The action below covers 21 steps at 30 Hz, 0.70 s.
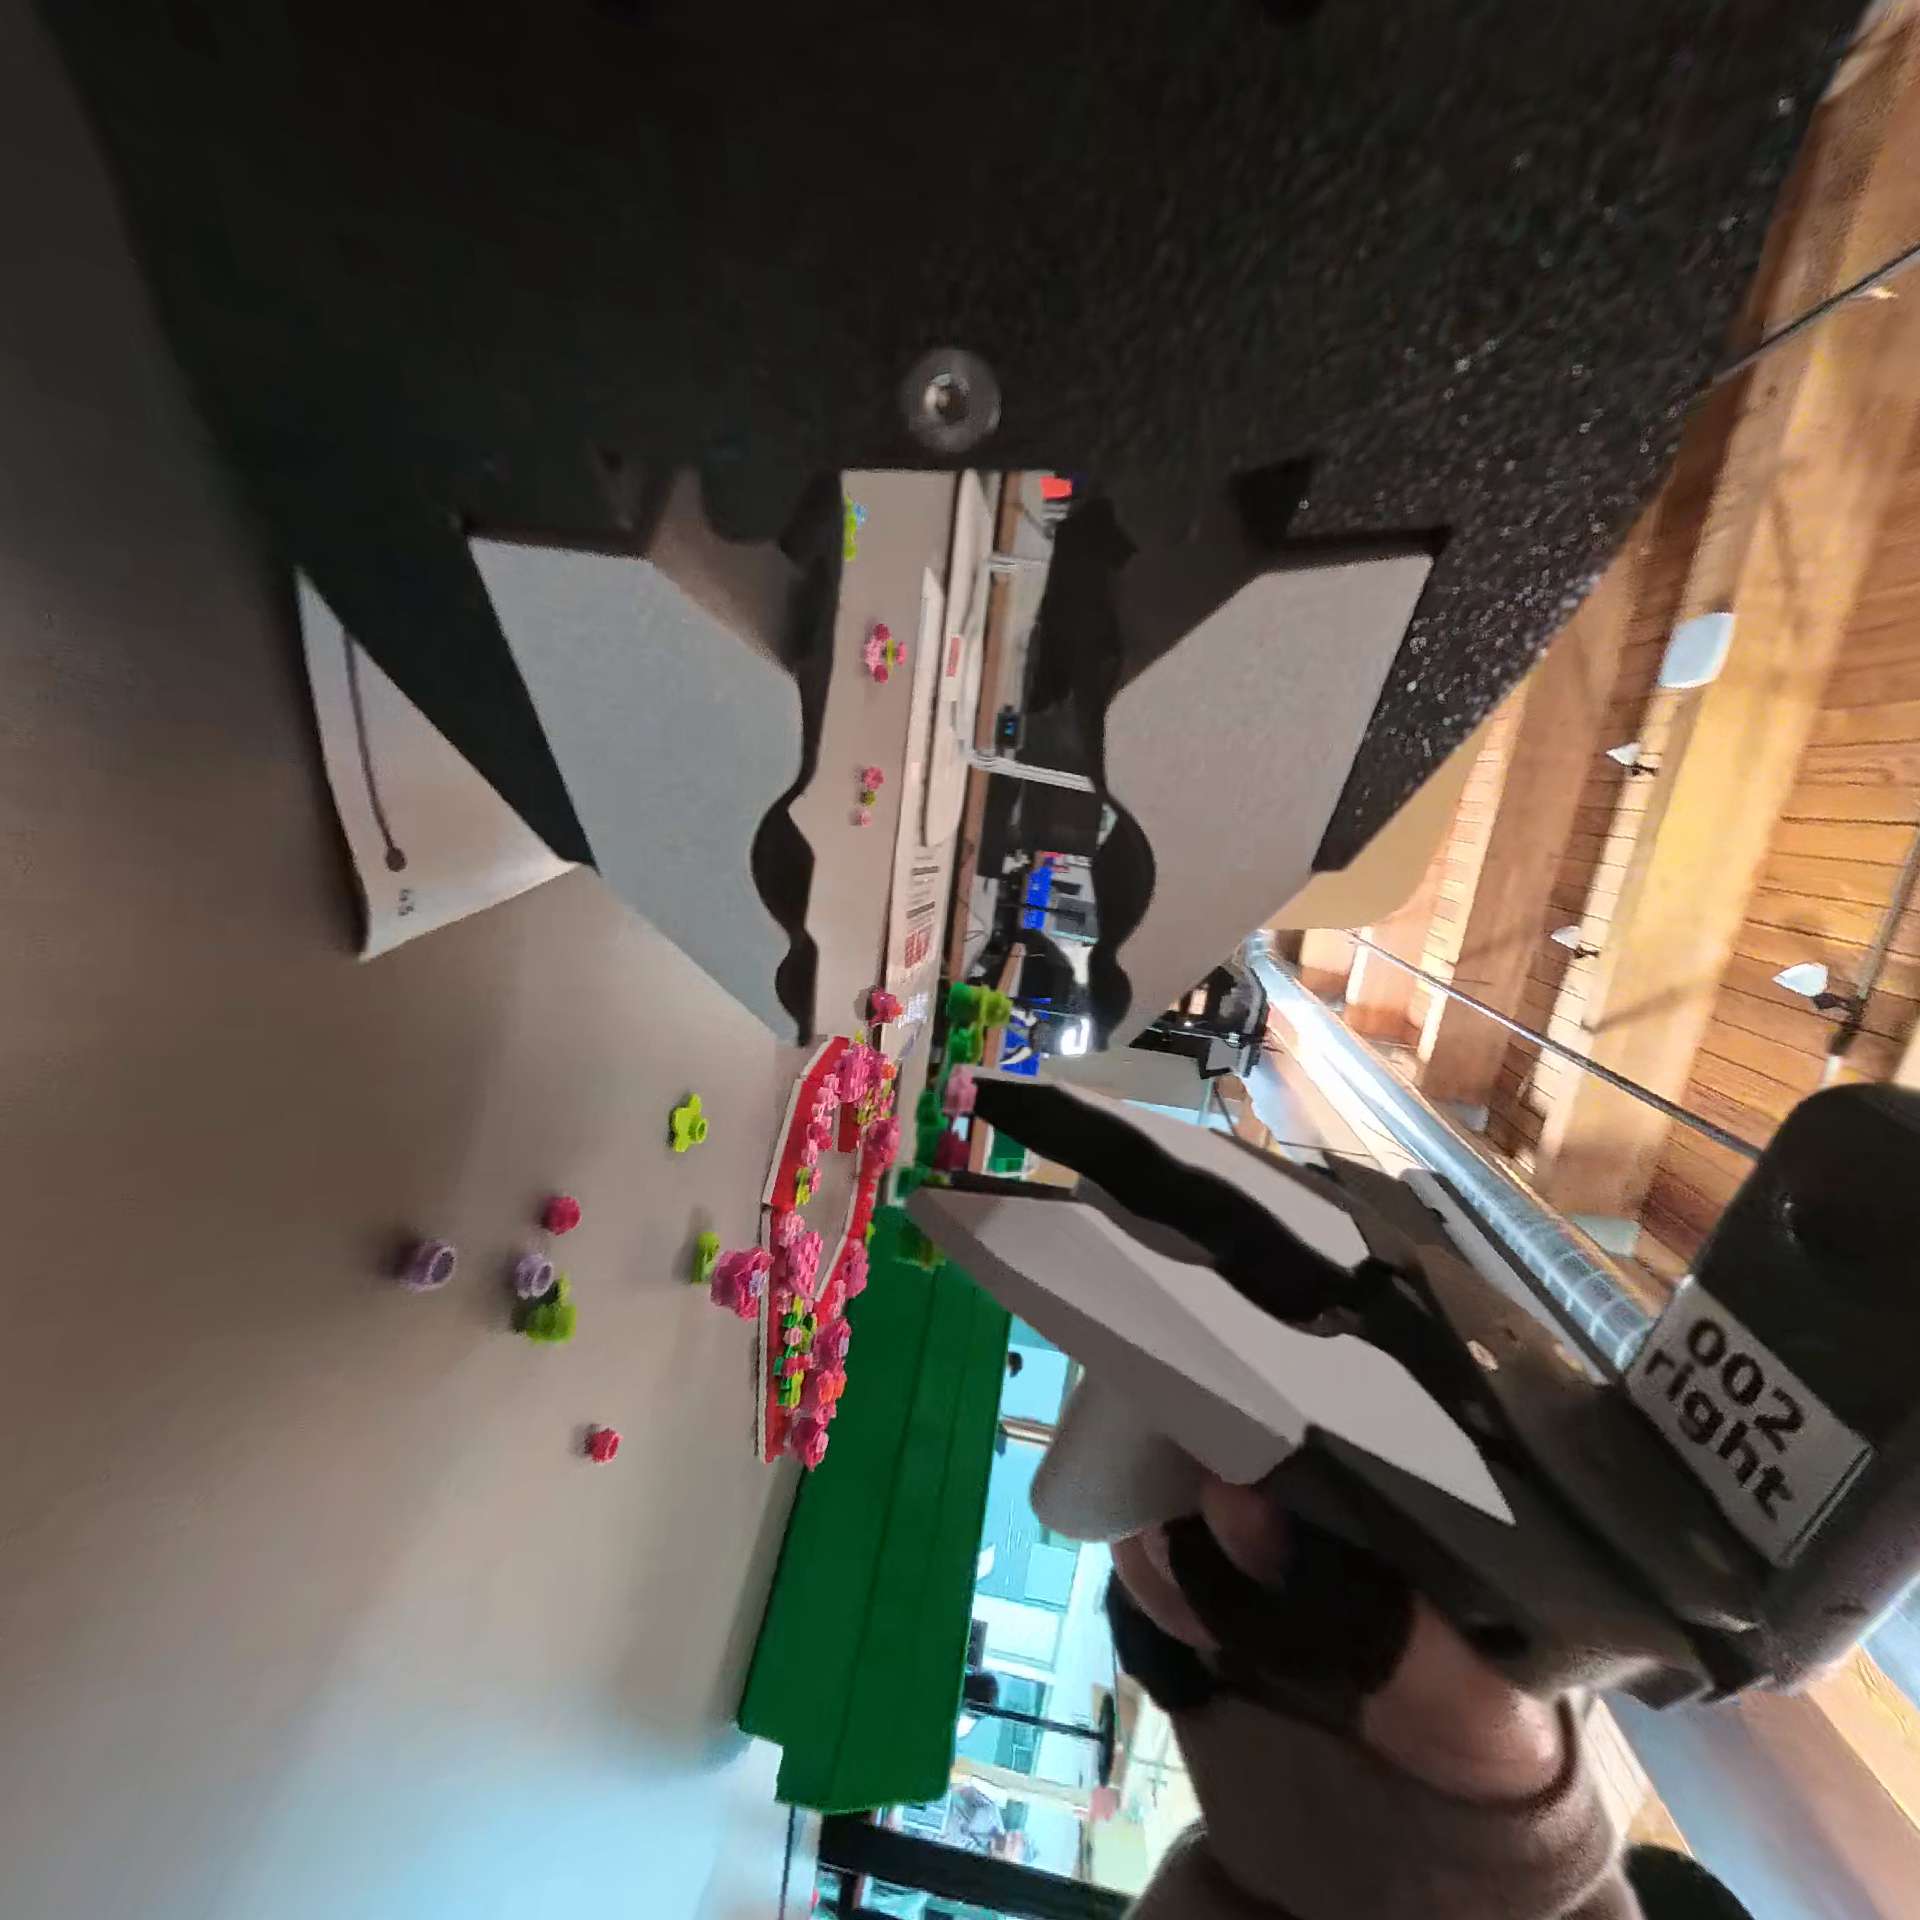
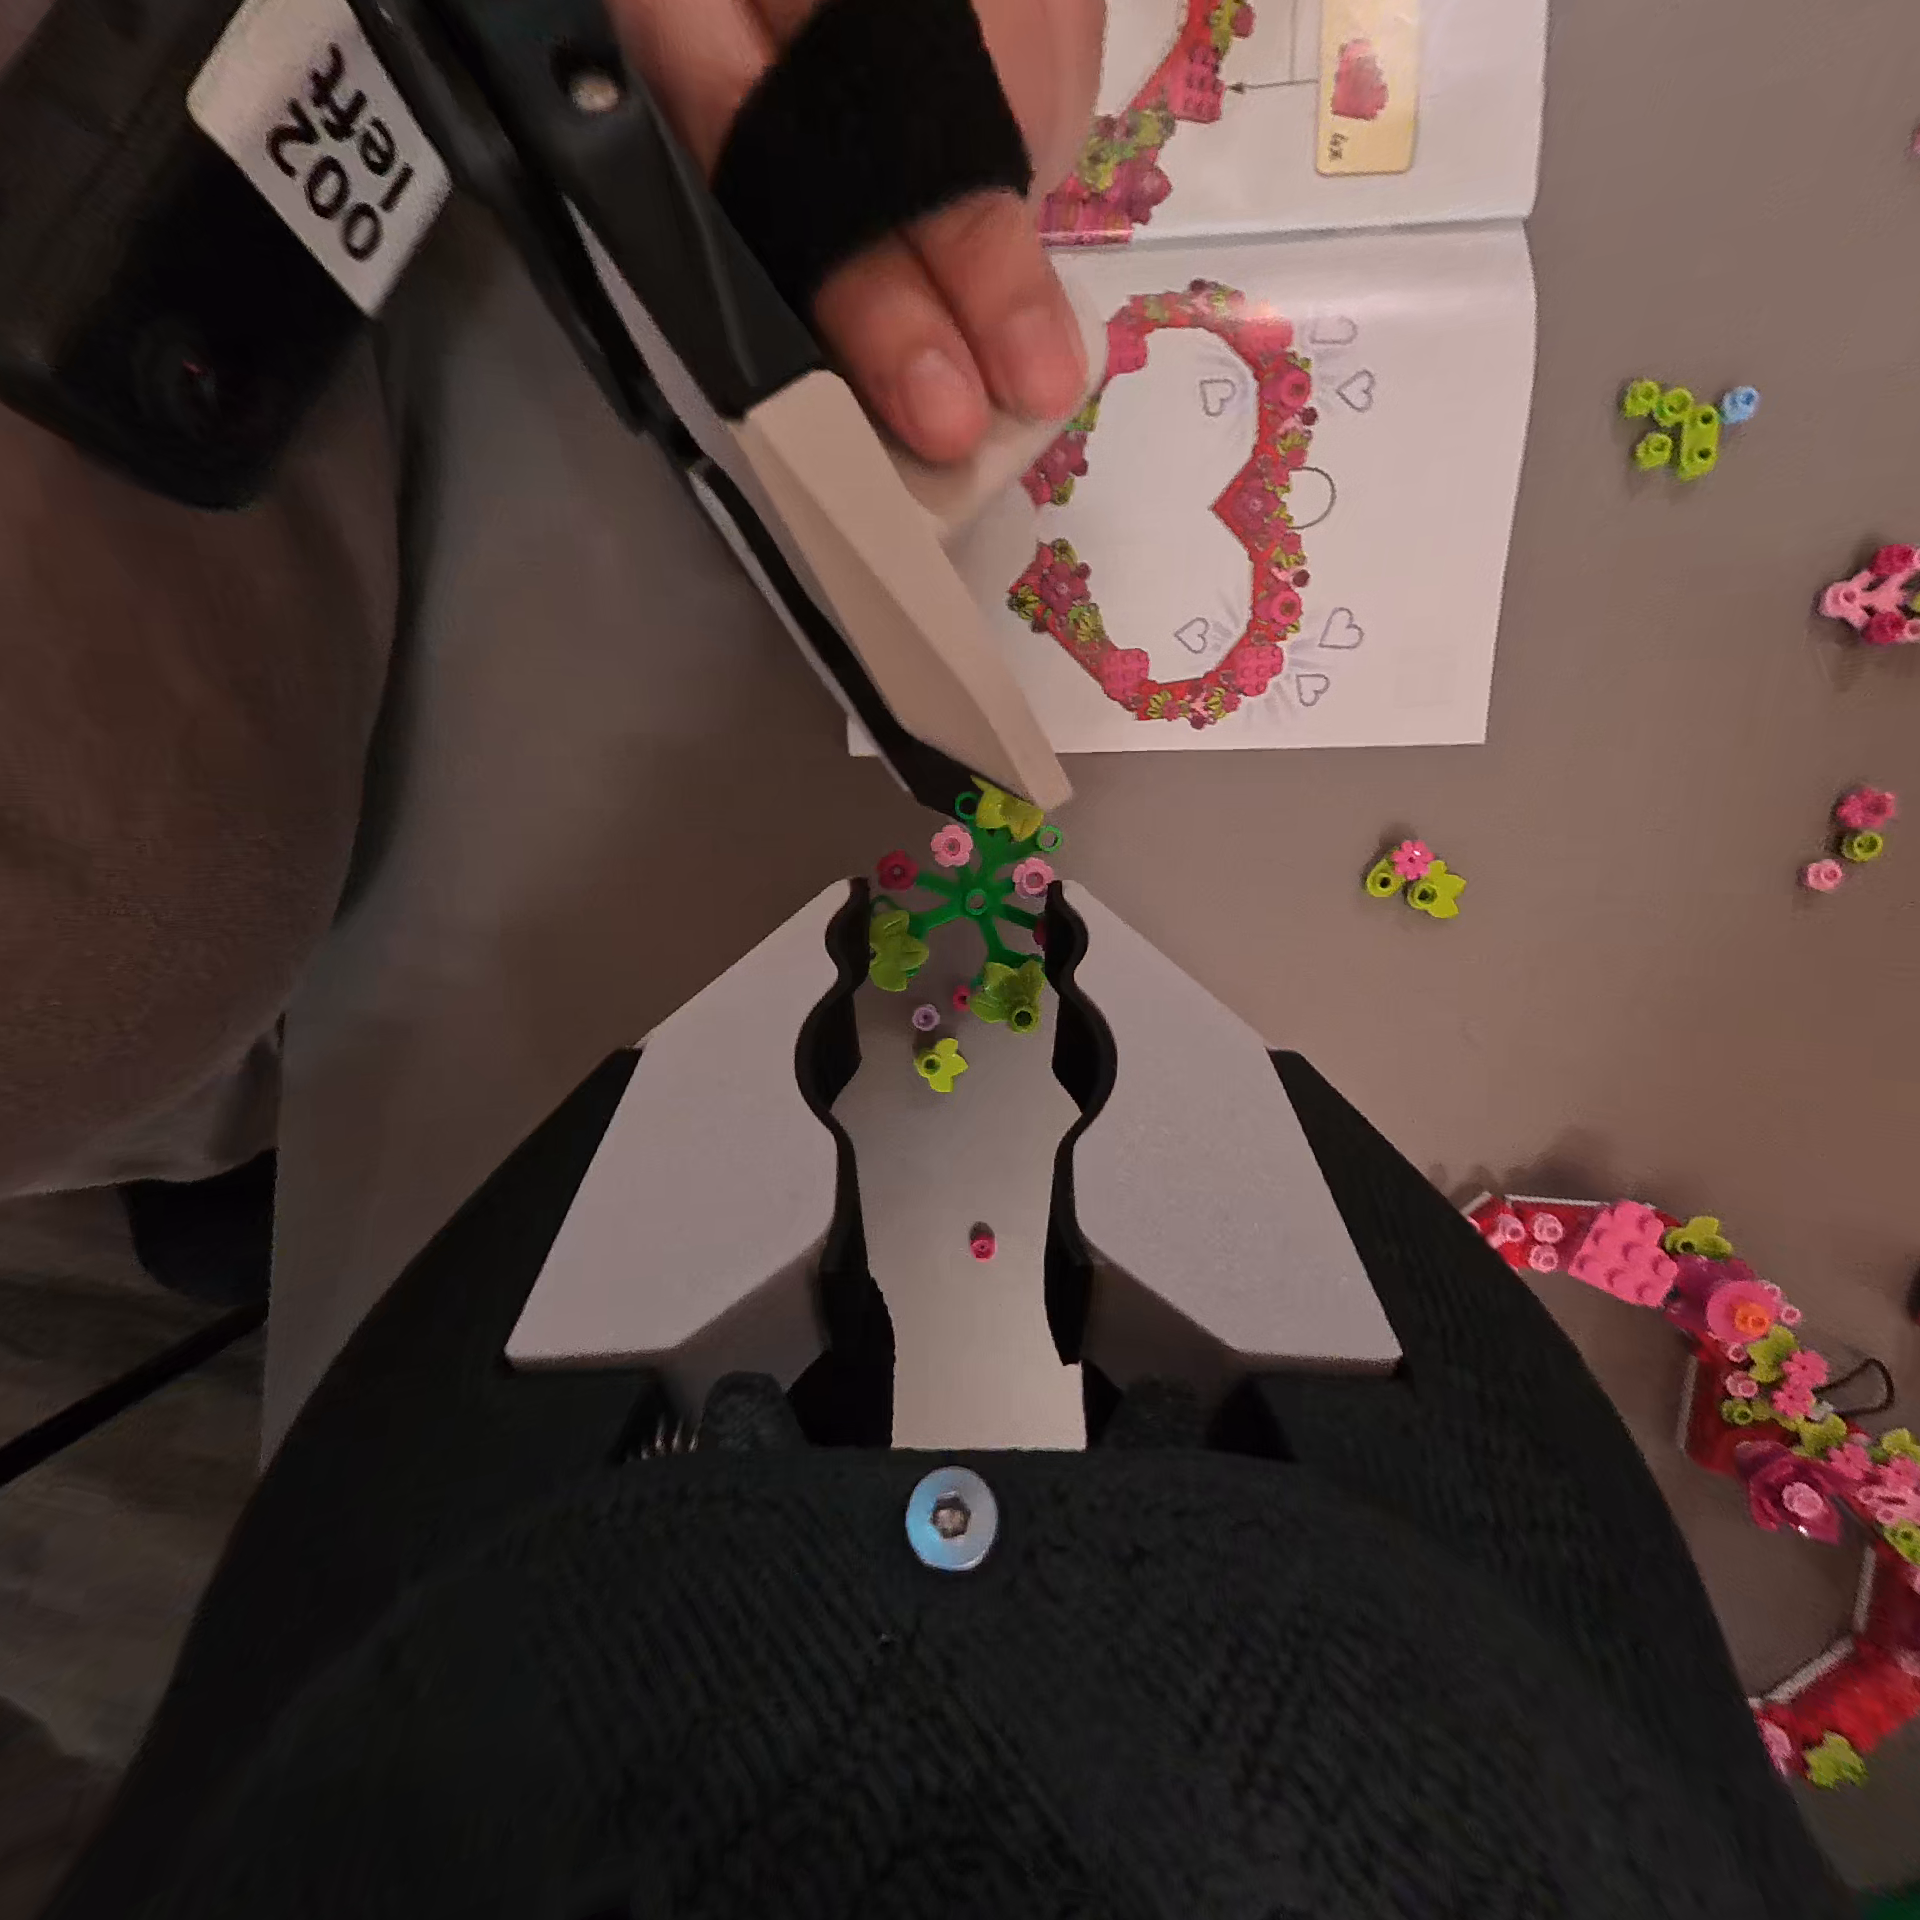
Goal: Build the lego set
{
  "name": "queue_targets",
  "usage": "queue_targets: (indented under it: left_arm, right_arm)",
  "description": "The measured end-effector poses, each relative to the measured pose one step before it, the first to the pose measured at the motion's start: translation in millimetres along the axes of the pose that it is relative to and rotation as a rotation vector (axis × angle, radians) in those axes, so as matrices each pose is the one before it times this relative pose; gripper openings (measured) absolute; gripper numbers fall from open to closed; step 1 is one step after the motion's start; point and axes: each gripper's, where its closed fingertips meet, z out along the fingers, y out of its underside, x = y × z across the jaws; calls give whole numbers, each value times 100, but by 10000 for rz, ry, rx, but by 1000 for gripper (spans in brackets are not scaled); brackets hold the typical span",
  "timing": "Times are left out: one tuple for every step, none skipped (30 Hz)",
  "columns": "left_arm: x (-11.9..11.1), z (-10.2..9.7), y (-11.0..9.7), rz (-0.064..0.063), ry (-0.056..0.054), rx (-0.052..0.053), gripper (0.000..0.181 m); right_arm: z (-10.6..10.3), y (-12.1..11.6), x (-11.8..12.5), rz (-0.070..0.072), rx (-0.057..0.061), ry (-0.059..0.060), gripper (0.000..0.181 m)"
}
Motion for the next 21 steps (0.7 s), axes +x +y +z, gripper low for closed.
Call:
queue_targets:
  left_arm:
    - [70, 13, 56, 188, -29, -35, 47]
    - [51, 15, 26, 128, -29, -19, 44]
    - [-37, -8, -22, 107, -74, 12, 40]
    - [-89, -56, -96, 124, -111, 57, 34]
    - [-128, -92, -195, 124, -133, 102, 29]
    - [-101, -99, -223, 114, -104, 107, 25]
    - [-53, -68, -220, 95, -64, 93, 22]
    - [36, -28, -150, 78, -3, 45, 20]
    - [51, 4, -59, 66, -7, -6, 19]
    - [4, 17, -19, 53, -25, -22, 19]
    - [43, 21, -62, 20, 3, 18, 19]
    - [-29, -21, -176, -11, -33, 84, 19]
    - [-82, -67, -256, 28, -77, 132, 20]
    - [-82, -64, -262, 65, -67, 113, 19]
    - [9, -53, -227, 55, -15, 83, 17]
    - [38, -32, -150, 48, 9, 52, 11]
    - [84, -24, -77, 53, 37, 32, 6]
    - [103, -13, -14, 26, 58, -1, 4]
    - [19, 14, 22, 21, 31, -7, 4]
    - [-26, 0, 35, 18, 19, -23, 4]
    - [19, 8, 50, 11, 47, -31, 3]
  right_arm:
    - [11, -94, -268, -90, -24, -51, 32]
    - [24, -83, -214, -69, -23, -32, 32]
    - [7, -79, -159, -59, -7, -18, 32]
    - [7, -40, -106, -42, -5, -9, 32]
    - [-9, -37, -86, -18, 7, -12, 32]
    - [-7, -24, -108, 3, 25, -40, 32]
    - [-17, -53, -95, 16, 45, -43, 32]
    - [-5, -33, -65, 22, 43, -28, 32]
    - [4, -4, -80, 9, 23, -31, 32]
    - [19, 19, -86, -12, 8, -19, 32]
    - [37, 27, -68, -9, -4, -6, 32]
    - [36, 10, -95, -10, -1, -18, 32]
    - [42, -42, -126, -18, 18, -28, 32]
    - [43, -46, -134, -17, 27, -40, 32]
    - [32, -45, -107, -14, 23, -20, 32]
    - [31, -22, -102, -13, 9, -23, 32]
    - [35, -12, -103, -4, 17, -27, 32]
    - [13, -86, 0, 17, 72, 39, 32]
    - [-39, -39, 133, 52, 56, 124, 32]
    - [-136, 36, 270, 32, 49, 234, 36]
    - [-330, 137, 360, -13, 56, 303, 40]
